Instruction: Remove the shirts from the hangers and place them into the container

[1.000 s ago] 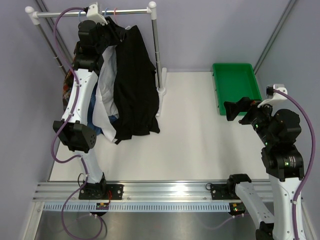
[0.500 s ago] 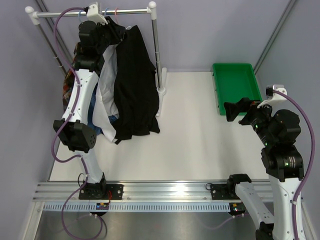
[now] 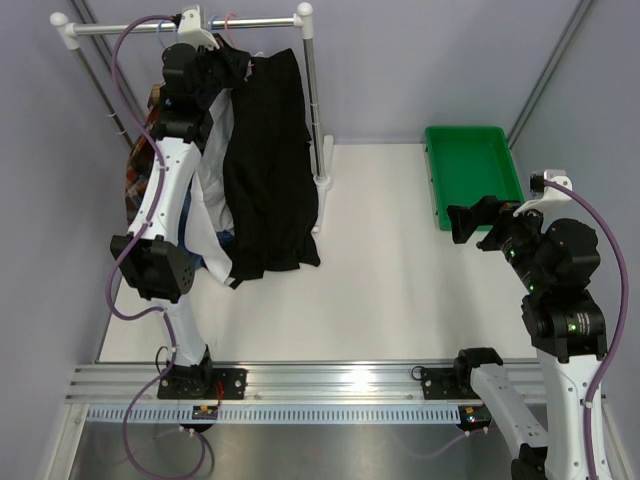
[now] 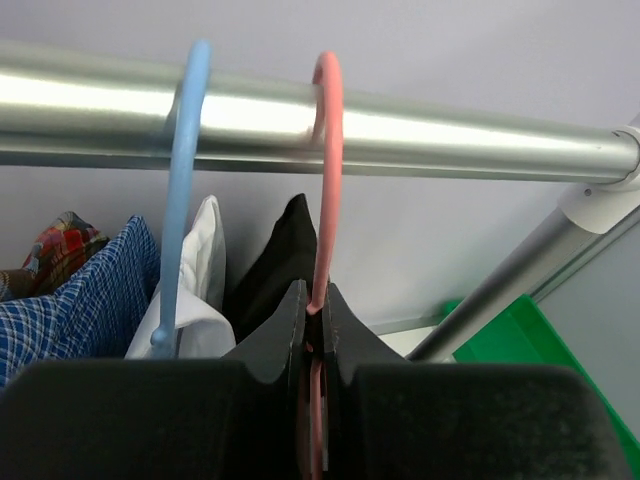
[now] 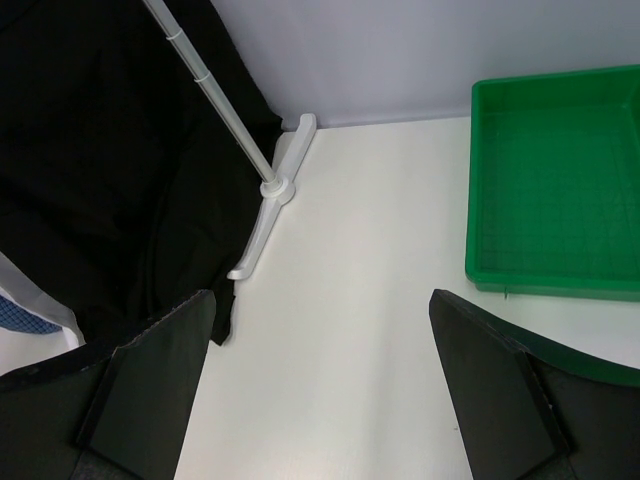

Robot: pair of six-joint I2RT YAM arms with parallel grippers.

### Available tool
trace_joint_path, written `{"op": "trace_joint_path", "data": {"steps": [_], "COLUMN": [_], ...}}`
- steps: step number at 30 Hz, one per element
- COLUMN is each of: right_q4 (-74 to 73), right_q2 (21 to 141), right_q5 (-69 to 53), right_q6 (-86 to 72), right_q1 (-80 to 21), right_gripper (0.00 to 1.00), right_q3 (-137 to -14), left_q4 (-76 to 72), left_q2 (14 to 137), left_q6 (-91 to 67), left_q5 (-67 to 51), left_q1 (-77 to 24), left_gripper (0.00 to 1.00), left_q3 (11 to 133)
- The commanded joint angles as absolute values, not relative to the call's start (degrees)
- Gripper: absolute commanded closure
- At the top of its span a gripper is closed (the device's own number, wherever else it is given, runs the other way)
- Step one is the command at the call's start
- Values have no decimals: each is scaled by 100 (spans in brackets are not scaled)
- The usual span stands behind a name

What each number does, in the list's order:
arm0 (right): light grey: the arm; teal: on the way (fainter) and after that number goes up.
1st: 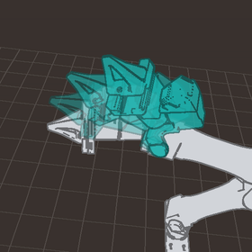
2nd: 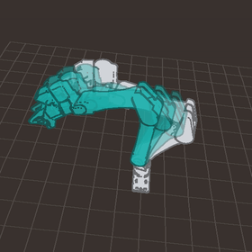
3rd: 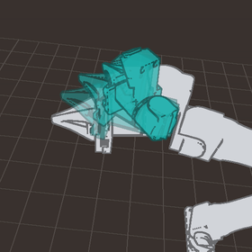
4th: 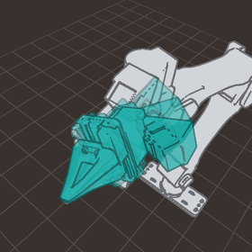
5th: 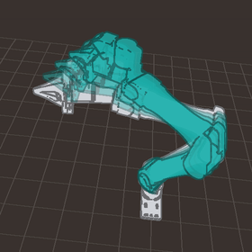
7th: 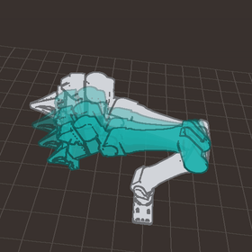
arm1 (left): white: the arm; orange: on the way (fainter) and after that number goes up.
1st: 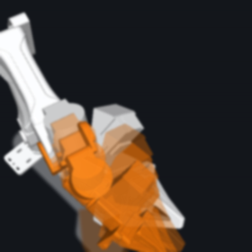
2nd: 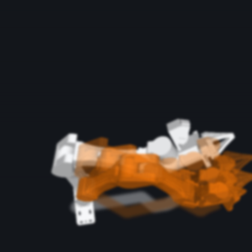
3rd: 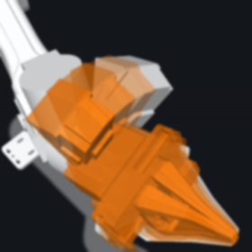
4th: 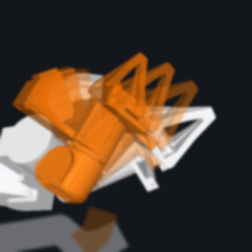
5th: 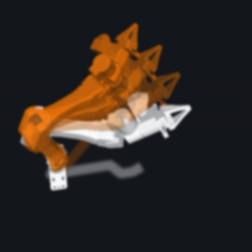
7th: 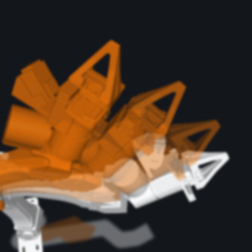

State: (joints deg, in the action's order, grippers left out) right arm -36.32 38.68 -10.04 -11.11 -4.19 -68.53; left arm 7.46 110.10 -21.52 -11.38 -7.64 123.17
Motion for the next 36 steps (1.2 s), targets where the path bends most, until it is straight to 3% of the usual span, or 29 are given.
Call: {"op": "trace_joint_path", "data": {"steps": [1,22,36], "right_q4": [-3621,-3603,-3700], "right_q2": [3858,3815,3867], "right_q5": [-1072,-1283,-1484], "right_q6": [-1002,-1028,-1019], "right_q1": [-466,-457,-466], "right_gripper": [1,1,1], "right_q3": [-6829,-6829,-6987], "left_q4": [229,184,1483], "left_q2": [11030,9668,7507], "left_q6": [-2153,-1599,-1389], "left_q5": [-1142,-914,-1125], "left_q1": [-738,-773,-835], "left_gripper": [100,100,100], "left_q3": [12287,12033,9529]}}
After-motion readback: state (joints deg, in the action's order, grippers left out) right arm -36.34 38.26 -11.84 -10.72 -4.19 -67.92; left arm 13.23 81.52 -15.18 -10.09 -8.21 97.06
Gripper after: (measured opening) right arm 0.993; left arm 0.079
